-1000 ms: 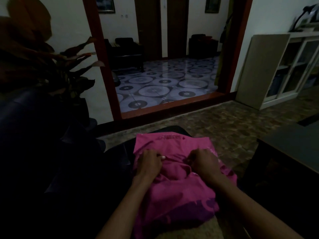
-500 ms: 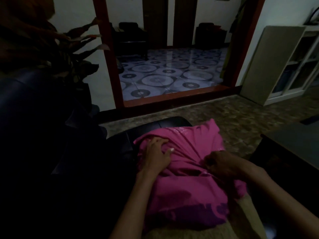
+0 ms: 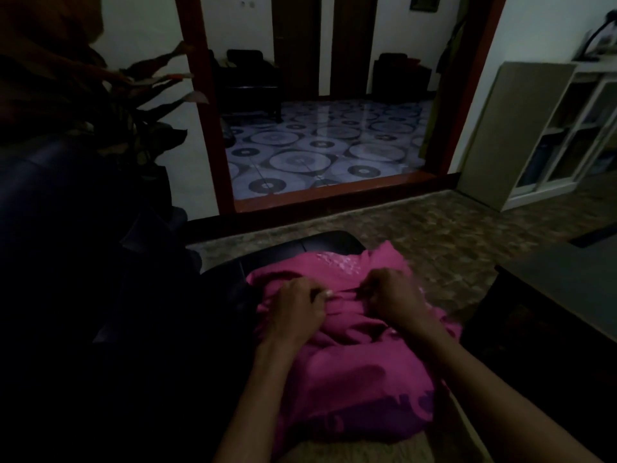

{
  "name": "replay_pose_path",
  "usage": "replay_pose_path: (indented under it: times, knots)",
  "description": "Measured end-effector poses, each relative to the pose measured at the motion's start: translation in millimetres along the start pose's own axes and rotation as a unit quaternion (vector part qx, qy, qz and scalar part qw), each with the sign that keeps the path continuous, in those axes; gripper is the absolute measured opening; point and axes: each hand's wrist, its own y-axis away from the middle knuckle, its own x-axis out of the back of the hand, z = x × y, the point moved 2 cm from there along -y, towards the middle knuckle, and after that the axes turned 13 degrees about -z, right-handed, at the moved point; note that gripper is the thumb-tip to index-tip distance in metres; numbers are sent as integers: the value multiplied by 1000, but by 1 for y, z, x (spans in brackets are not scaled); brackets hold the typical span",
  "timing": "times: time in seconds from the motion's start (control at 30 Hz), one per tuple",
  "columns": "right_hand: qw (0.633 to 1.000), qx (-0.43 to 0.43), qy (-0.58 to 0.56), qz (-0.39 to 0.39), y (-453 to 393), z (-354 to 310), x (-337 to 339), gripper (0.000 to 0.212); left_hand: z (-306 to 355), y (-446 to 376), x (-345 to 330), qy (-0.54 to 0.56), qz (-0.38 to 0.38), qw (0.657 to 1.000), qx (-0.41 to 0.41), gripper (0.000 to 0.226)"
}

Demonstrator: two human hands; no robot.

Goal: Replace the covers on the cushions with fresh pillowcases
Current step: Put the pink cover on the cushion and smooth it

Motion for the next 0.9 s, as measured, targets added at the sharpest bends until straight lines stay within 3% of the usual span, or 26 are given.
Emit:
replay_pose_path:
  times: [0.17,0.3,0.37,0.47,0.5,0.57,0.63,0.7,0.77,0.87,0.9]
  knots:
    - [998,-53,21,-21,22,32,-4,18,-41,3,-2,102,91,985,108,26]
    - [991,-75,102,-44,16,29,1,34,-36,10,-4,98,76,978,168,1]
    - [992,-37,118,-36,8,14,1,43,-33,14,5,71,78,976,193,3]
    - [993,90,7,76,5,-21,-1,41,-34,21,12,43,53,970,232,7]
    - [988,138,-27,67,7,-33,-5,38,-35,24,11,34,34,969,243,10]
    - [979,202,13,-4,13,-49,-18,35,-36,29,15,23,-10,968,249,15]
    - [972,217,73,-45,13,-50,-34,32,-39,35,25,25,-79,969,233,17]
    - [973,213,75,-37,12,-46,-40,27,-39,41,35,47,-134,966,217,20]
    - [972,222,70,-23,14,-47,-40,26,-43,42,38,74,-125,967,207,23]
    - [966,254,45,-34,22,-48,-37,23,-52,37,31,104,-39,975,193,16]
    - [963,263,47,-48,24,-49,-36,23,-56,35,25,113,-25,973,199,23]
